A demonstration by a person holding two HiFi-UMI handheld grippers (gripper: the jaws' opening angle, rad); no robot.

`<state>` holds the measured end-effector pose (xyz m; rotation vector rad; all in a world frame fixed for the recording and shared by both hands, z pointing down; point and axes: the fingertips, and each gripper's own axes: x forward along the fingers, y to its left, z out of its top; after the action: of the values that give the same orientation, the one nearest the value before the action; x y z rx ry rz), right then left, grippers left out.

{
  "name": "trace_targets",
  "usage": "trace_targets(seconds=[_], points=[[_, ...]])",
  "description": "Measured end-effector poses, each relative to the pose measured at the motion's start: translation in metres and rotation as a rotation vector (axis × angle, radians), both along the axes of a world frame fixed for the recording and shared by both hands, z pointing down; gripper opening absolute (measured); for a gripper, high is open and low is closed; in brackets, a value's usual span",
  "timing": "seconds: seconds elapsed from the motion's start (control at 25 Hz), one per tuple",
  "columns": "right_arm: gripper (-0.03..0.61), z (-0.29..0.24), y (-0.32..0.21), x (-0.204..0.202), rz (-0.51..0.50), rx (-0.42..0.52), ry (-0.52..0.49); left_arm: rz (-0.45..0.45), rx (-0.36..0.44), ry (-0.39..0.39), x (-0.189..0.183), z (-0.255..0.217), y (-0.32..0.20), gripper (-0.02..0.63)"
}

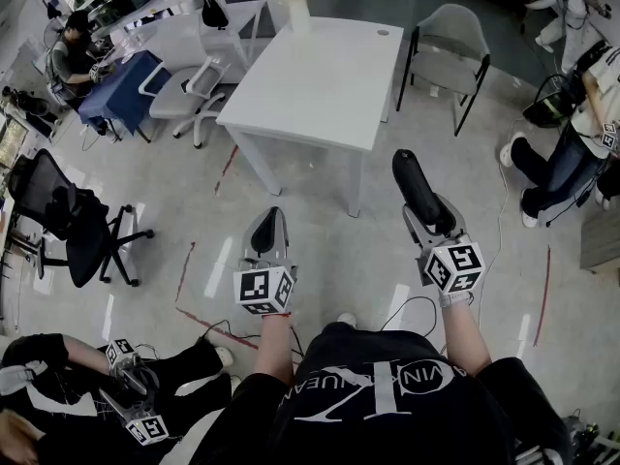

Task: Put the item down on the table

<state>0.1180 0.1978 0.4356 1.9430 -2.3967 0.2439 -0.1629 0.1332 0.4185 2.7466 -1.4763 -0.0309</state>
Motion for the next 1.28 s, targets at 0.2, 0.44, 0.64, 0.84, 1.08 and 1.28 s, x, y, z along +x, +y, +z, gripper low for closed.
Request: trace_targets(seconds=[0.2,0.44,0.64,0.84,1.08,1.28], points=[[0.281,0.003,-0.007,-0.005,0.012,-0.010,0.003,0.014,-0.006,-0.001,-0.004,0.002,-0.011,0.011],[0.281,0.007,-0.015,-0.012,0.034,-0.011,0.003,0.035,-0.010,0.003,-0.010,0.007,-0.023,0.011],[0.281,0.007,-0.015,-0.017,0.056,-0.008,0.003,0.047,-0.014,0.002,-0.017,0.011,-0.030,0.011],[0.281,0.012,-0.011,-0.017,0.073,-0.016,0.005,0.046,-0.021,0.019,-0.021,0.017,-0.032,0.011],[0.281,0.003,-0.017,-0.011,0.100,0.003,-0.010,0.053,-0.019,0.026,-0.022,0.015,-0.037,0.011],[0.281,0.009,-0.031,-0.009,0.081,0.002,-0.025,0.038,-0.042,0.026,-0.019,0.025,-0.047,0.011]])
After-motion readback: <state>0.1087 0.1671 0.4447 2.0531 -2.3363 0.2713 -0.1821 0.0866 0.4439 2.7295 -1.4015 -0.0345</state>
